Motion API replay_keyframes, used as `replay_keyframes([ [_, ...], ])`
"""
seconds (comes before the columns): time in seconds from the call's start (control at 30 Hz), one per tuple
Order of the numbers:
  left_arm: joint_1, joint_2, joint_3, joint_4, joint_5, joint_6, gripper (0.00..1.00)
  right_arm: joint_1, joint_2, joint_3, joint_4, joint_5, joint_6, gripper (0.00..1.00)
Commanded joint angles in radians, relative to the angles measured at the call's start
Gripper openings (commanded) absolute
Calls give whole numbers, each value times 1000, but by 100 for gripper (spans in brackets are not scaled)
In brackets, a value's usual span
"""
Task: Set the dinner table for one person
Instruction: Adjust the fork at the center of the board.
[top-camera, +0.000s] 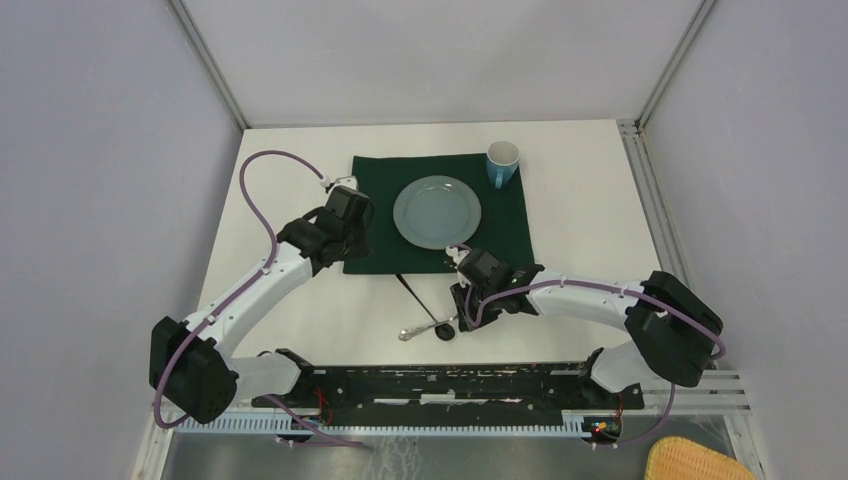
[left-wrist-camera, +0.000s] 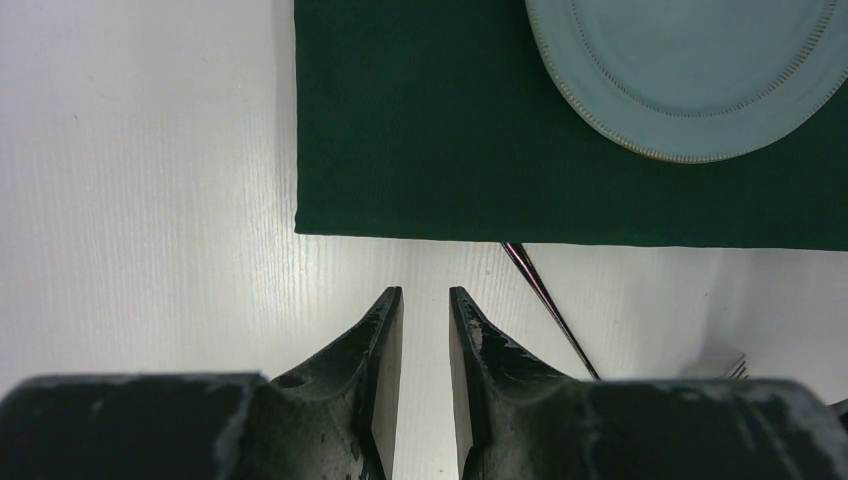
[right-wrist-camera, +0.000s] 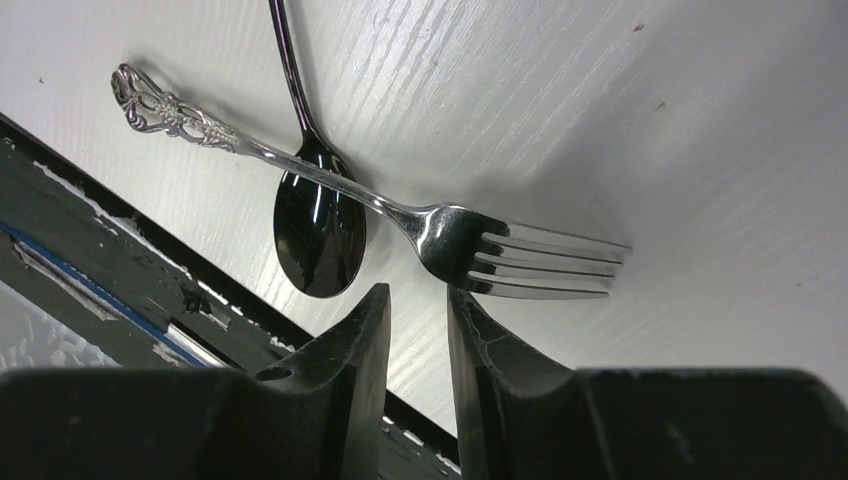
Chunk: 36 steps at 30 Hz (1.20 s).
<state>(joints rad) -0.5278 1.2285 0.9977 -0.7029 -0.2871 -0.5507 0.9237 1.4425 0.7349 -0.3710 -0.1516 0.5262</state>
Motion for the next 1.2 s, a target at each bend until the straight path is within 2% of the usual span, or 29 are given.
replay_keyframes([
  [0.0, -2, -13, 38, 14, -19, -31, 31, 6, 24, 46, 42, 41, -9, 33],
  [0.83, -1, -8, 49, 13, -3, -1, 31, 8, 124, 165, 57, 126, -34, 35],
  [1.0, -2, -20, 39, 14, 46, 33, 33, 7, 29, 156, 22, 107, -16, 34],
  [1.17, -6, -25, 26, 13, 90, 57, 39, 8, -141, 149, -58, 119, 2, 35],
])
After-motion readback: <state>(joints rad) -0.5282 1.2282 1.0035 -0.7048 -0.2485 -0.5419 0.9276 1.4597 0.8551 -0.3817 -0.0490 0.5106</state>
